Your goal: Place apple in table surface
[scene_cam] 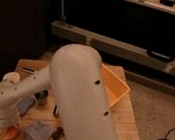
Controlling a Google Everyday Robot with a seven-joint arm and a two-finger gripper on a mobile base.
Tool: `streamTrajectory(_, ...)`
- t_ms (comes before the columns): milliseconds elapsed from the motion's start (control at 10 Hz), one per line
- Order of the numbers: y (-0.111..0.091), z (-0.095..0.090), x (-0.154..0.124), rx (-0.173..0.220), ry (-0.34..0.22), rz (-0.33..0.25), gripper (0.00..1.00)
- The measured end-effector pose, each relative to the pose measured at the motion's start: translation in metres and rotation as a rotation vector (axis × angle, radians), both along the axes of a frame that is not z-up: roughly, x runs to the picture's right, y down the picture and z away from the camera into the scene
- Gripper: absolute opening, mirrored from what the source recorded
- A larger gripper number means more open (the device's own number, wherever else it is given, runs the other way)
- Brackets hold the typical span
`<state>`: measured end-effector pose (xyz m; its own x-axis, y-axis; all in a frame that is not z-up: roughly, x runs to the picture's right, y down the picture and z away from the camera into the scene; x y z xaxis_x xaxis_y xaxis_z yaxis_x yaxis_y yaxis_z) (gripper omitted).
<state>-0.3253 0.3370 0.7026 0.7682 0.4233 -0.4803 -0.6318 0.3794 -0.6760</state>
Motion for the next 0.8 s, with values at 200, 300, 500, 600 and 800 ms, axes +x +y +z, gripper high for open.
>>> streamTrajectory(200, -0.022, -0.018, 0.004, 0.024, -0.013, 0.03, 0.0)
streamTrajectory(300, -0.039, -0.027, 0.012, 0.041, 0.0, 0.039, 0.0)
streamTrajectory(500, -0.086, -0.04, 0.034, 0.08, 0.032, 0.066, 0.0)
streamTrajectory(600, -0.111, -0.037, 0.051, 0.098, 0.06, 0.083, 0.0)
streamTrajectory(800, -0.153, -0.025, 0.084, 0.113, 0.124, 0.126, 0.0)
